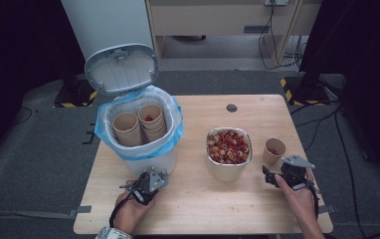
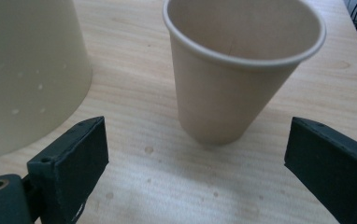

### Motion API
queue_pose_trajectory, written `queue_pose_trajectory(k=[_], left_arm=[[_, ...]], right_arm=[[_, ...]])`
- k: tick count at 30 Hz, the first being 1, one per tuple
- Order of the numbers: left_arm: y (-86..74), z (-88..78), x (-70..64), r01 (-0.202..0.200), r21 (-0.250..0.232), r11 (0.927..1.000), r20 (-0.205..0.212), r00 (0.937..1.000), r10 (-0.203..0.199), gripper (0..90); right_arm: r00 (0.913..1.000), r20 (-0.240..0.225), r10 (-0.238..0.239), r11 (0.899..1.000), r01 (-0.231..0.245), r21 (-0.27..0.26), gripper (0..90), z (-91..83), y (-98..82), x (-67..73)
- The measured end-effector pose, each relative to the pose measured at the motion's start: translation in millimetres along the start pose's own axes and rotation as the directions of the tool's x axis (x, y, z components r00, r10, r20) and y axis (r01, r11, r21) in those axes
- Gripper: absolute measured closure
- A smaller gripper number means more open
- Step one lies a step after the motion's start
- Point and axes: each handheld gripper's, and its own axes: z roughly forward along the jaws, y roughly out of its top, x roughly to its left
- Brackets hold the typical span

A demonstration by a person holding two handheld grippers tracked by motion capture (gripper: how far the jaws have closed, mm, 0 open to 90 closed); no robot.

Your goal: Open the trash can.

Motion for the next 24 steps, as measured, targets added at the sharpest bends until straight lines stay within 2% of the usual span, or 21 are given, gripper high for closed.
queue_pose_trajectory(k=[7, 15, 24], left_arm=[[-0.3, 0.0, 0.4, 0.002, -0.003, 1.0, 0.003, 1.0, -0.002, 89.8], [-0.4, 0.0, 0.6, 0.001, -0.003, 1.0, 0.004, 1.0, -0.001, 89.8], [-0.5, 0.0, 1.1, 0.002, -0.004, 1.0, 0.007, 1.0, -0.002, 89.8]], right_arm=[[0.9997, 0.024, 0.008, 1.0, -0.008, -0.024, 6.1, 6.8, 7.8, -1.7], [0.9991, 0.013, 0.04, 0.998, -0.039, -0.053, 6.4, 13.8, 15.2, -2.6], [0.9988, 0.027, 0.04, 0.998, -0.039, -0.058, 6.2, 18.3, 19.1, -3.4]])
